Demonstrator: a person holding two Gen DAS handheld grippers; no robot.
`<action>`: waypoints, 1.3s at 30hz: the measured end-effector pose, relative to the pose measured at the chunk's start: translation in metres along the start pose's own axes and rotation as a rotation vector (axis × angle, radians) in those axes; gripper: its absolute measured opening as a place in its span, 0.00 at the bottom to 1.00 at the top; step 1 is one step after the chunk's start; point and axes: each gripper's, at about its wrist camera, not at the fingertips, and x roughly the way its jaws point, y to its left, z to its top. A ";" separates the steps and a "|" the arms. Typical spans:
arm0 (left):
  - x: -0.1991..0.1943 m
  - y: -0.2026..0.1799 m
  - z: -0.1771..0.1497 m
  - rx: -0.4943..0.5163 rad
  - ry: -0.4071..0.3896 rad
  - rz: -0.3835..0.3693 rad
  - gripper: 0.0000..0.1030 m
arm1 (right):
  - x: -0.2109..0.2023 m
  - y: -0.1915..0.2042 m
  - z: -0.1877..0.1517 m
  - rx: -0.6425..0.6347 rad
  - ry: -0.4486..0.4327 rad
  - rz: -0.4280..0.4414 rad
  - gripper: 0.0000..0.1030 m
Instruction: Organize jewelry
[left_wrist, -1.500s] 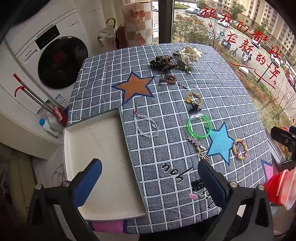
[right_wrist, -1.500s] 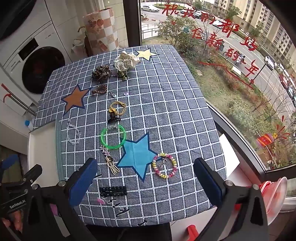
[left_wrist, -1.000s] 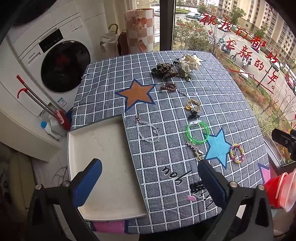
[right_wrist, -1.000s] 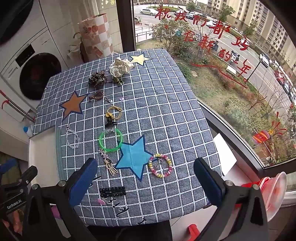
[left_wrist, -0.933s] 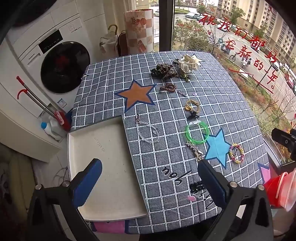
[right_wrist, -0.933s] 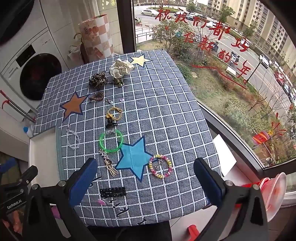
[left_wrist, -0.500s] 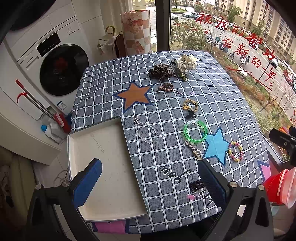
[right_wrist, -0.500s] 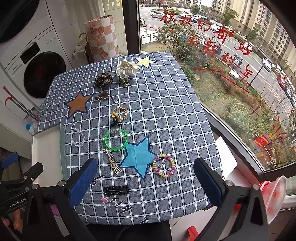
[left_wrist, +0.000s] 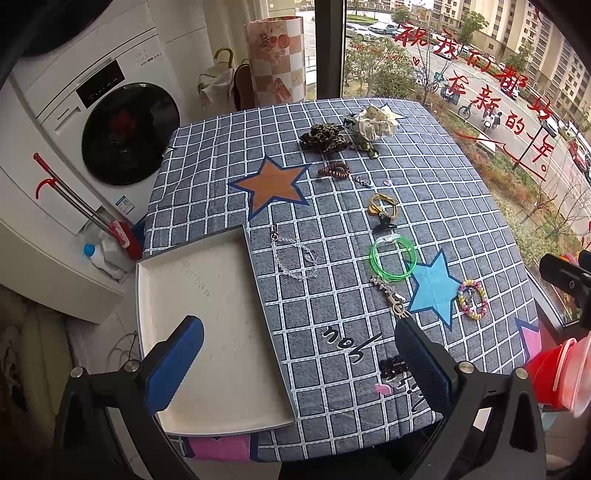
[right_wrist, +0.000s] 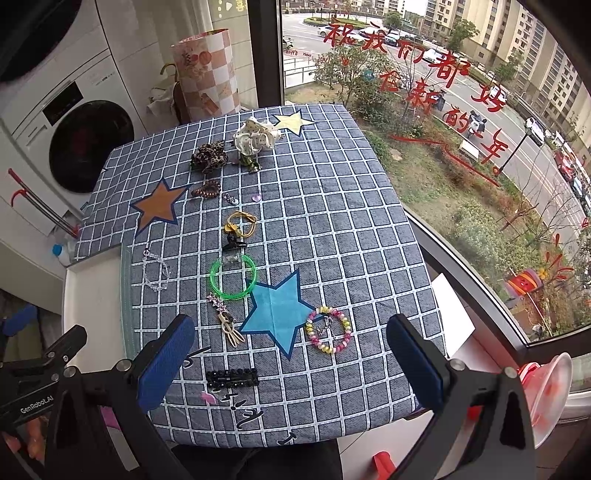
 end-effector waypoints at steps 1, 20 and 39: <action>0.000 0.000 -0.001 -0.001 0.002 0.000 1.00 | 0.000 0.000 0.000 -0.001 0.000 0.001 1.00; 0.004 0.002 -0.004 -0.009 0.018 0.010 1.00 | 0.003 0.003 -0.001 -0.014 0.005 0.013 1.00; 0.010 0.002 -0.006 -0.014 0.036 0.015 1.00 | 0.009 0.008 -0.002 -0.030 0.023 0.018 1.00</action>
